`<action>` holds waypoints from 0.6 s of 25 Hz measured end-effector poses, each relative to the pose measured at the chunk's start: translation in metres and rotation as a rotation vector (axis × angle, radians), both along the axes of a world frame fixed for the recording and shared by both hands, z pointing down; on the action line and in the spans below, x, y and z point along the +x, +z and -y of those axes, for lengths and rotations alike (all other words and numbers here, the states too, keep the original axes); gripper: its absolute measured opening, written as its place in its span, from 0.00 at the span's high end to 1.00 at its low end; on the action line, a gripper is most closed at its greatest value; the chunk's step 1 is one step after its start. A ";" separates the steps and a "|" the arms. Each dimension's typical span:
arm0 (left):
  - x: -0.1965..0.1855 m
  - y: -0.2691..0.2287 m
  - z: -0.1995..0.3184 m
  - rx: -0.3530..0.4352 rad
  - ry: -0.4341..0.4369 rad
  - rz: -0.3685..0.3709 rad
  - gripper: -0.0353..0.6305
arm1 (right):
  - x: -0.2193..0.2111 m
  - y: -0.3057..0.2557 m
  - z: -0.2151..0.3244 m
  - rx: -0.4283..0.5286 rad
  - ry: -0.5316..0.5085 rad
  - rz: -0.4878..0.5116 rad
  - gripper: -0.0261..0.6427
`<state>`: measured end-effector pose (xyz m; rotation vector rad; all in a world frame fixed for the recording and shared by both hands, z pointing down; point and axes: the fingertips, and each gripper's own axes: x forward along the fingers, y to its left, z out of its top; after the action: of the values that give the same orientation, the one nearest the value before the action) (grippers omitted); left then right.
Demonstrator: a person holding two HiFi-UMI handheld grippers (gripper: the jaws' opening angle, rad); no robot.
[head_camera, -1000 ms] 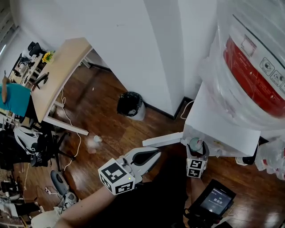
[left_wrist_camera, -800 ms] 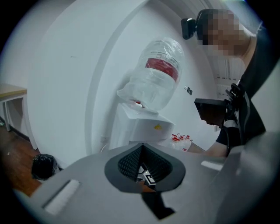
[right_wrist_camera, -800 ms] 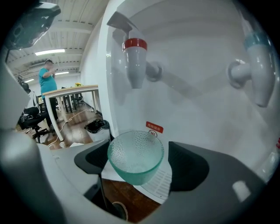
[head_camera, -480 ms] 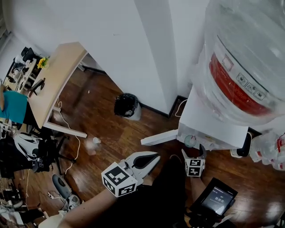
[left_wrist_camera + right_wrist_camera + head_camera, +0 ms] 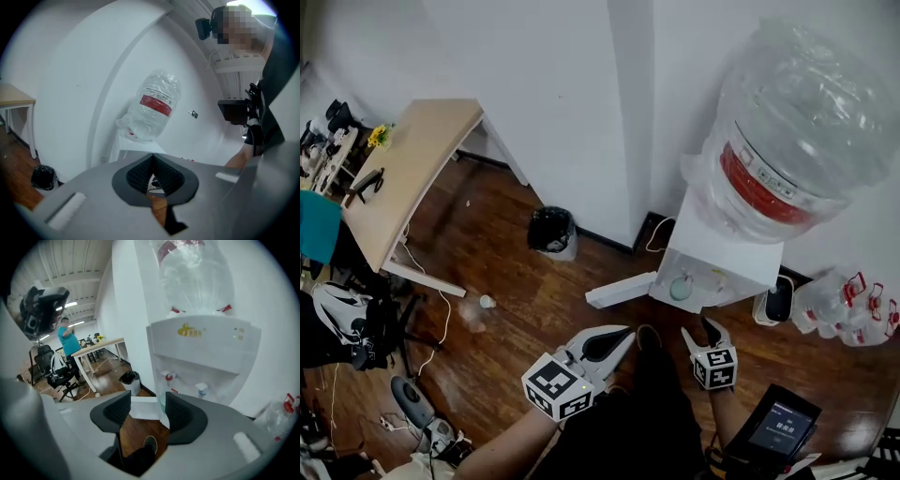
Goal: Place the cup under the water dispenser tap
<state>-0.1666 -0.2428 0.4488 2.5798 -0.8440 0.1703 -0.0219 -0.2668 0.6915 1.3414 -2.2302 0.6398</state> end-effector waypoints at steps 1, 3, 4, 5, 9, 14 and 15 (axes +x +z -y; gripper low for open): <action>-0.004 -0.001 -0.007 0.007 -0.007 -0.009 0.95 | -0.004 -0.016 -0.007 0.009 -0.009 0.014 0.64; -0.012 -0.006 -0.017 0.013 -0.022 -0.027 0.95 | -0.010 -0.048 -0.019 0.032 -0.023 0.047 0.71; -0.015 -0.009 -0.021 0.018 -0.029 -0.038 0.95 | -0.013 -0.064 -0.022 0.045 -0.027 0.062 0.73; -0.016 -0.012 -0.024 0.025 -0.034 -0.050 0.95 | -0.014 -0.079 -0.026 0.059 -0.028 0.072 0.76; -0.023 -0.023 -0.044 0.054 -0.035 -0.085 0.95 | -0.024 -0.134 -0.044 0.121 -0.026 0.115 0.92; -0.025 -0.030 -0.057 0.086 -0.050 -0.090 0.95 | -0.028 -0.171 -0.056 0.166 -0.042 0.155 0.96; -0.023 -0.032 -0.058 0.092 -0.055 -0.090 0.95 | -0.027 -0.176 -0.059 0.169 -0.055 0.151 0.96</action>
<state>-0.1893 -0.1845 0.4168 2.6242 -0.9076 -0.0015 -0.0486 -0.2082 0.5157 1.3452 -2.4819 0.5598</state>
